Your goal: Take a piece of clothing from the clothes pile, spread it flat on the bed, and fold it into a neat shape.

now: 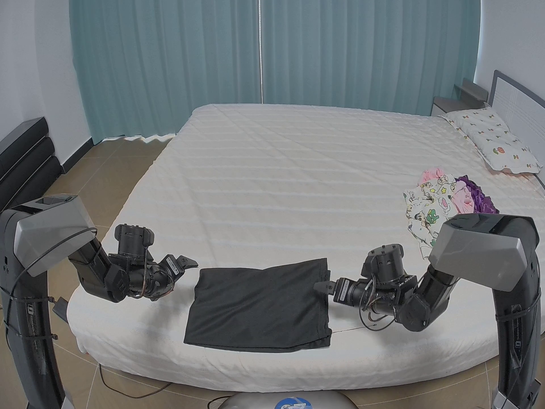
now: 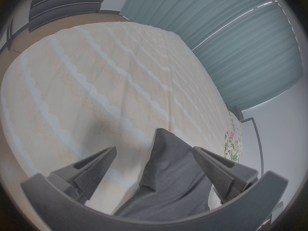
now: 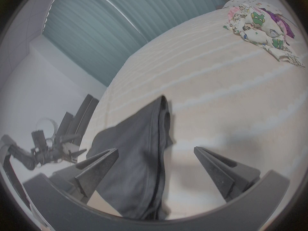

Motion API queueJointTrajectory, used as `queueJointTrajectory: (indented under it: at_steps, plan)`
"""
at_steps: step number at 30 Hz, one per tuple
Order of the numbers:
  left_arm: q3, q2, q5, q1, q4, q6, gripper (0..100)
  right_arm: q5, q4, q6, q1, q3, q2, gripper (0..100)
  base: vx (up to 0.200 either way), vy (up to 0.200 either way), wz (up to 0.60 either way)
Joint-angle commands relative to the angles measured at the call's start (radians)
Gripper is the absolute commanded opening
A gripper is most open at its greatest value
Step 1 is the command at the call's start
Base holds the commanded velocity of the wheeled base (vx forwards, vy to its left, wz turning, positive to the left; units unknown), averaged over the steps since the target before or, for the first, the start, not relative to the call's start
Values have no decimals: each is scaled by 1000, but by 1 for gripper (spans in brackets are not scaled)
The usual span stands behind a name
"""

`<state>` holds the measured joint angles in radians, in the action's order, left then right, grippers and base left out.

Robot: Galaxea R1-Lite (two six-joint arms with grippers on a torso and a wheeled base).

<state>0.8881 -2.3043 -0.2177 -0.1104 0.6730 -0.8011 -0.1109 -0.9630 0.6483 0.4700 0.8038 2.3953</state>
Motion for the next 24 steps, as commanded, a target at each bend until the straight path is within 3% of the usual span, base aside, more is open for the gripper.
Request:
queueJointTrajectory:
  at_steps: [1,14,15,24]
  plan:
    - [-1,-1,0,0,0,0,100,-24,-36,-19,67,-127,-65,100,0,0,0]
    - [0,-1,0,0,0,0,100,-16,-42,-18,111,-120,-12,100,0,0,0]
    - [0,-1,0,0,0,0,100,-16,-42,-18,111,-120,-10,0,0,0,0]
    - [3,-1,0,0,-1,0,100,-7,-39,-36,128,-144,-16,0,0,0,0]
